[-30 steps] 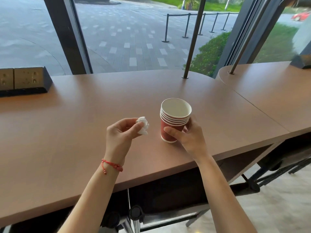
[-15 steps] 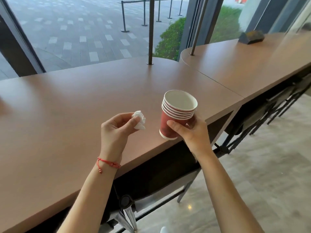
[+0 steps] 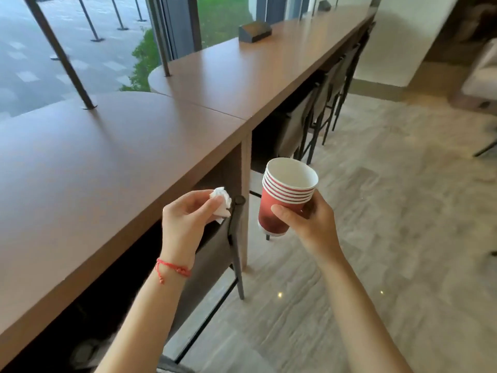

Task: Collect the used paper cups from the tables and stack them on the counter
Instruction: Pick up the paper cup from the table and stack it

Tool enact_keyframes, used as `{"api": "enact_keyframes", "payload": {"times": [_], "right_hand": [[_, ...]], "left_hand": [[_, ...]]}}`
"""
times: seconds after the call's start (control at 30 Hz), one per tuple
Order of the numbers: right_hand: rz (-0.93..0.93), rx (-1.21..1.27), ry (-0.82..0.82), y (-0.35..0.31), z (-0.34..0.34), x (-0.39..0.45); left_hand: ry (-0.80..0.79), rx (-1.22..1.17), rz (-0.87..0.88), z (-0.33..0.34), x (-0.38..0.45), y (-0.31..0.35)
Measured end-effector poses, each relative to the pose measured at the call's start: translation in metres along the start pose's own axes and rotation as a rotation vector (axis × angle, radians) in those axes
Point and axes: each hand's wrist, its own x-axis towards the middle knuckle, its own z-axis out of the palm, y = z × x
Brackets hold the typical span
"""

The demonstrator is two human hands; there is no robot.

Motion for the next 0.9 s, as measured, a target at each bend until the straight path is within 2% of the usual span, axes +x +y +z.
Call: {"api": "enact_keyframes", "payload": {"times": [0.13, 0.47, 0.9], "right_hand": [[0.036, 0.014, 0.167, 0.003, -0.087, -0.025], [0.085, -0.03, 0.592, 0.004, -0.278, -0.119], [0.102, -0.104, 1.262, 0.002, -0.393, -0.234]], "left_hand": [[-0.167, 0.067, -0.018, 0.086, -0.028, -0.001], [-0.656, -0.125, -0.154, 0.283, -0.119, -0.004], [-1.34, -0.112, -0.156, 0.47, -0.222, -0.007]]}}
